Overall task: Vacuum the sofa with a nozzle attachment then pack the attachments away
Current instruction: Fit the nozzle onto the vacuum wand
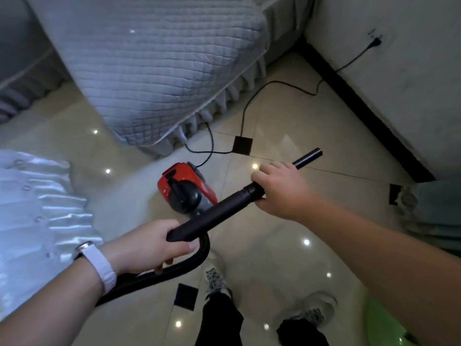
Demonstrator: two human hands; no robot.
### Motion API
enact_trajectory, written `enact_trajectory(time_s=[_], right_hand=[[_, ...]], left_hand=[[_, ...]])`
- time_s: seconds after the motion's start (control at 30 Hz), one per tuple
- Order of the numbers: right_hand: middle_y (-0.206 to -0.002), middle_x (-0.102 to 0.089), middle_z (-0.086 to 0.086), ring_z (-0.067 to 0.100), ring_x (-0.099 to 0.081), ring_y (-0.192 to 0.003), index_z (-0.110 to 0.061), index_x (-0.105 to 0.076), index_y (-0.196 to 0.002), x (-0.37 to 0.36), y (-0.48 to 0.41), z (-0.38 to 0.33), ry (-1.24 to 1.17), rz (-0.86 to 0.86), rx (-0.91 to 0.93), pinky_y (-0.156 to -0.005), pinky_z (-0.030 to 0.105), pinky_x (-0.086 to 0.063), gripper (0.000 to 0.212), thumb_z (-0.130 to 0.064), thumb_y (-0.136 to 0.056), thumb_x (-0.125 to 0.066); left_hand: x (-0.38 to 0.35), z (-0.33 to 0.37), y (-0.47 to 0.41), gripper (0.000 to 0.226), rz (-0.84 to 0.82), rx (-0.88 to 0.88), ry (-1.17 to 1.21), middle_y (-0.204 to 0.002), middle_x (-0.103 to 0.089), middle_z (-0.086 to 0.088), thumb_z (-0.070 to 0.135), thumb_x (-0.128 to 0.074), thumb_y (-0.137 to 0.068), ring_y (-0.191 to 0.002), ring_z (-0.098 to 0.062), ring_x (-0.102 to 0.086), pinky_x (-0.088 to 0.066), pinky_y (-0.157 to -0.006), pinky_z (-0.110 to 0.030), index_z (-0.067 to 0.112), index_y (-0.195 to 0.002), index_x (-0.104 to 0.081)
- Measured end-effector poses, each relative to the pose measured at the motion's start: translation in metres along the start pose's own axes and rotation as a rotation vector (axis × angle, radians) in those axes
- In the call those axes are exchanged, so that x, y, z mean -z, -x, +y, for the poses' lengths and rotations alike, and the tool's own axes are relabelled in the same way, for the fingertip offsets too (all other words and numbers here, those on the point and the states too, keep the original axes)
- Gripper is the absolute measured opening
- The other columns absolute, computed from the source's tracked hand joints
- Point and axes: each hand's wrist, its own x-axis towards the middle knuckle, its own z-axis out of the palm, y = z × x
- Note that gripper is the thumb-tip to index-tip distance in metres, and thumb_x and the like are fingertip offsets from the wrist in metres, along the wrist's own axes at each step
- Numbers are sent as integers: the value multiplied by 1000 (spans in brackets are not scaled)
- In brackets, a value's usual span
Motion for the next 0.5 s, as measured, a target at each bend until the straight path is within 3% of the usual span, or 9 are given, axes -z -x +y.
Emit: enact_trajectory(time_s=[0.13,0.27,0.5], right_hand=[[-102,-59,-4,22,-56,-101,-24,-60,-105,2,-46,-68,40,-47,156,-96,38,-42,28,-43,-85,-59],[-103,-57,-9,17,-55,-101,-28,-60,-109,1,-90,-126,54,-111,278,-100,36,-40,35,-53,-86,-54],[-111,-58,-10,17,-52,-107,-32,-58,-121,-9,-164,-217,163,-285,399,-103,36,-38,50,-65,-84,-49]], left_hand=[[-5,-86,19,35,233,113,35,-65,-63,7,58,-70,-79,-61,-11,-63,-47,-59,-30,25,-78,-60],[-9,-145,33,42,414,162,114,-57,-62,9,70,-64,-78,-49,-3,-57,-38,-48,-25,29,-71,-59],[1,-244,25,57,489,216,229,-57,-62,4,82,-52,-76,-47,-5,-58,-42,-48,-28,25,-71,-56]])
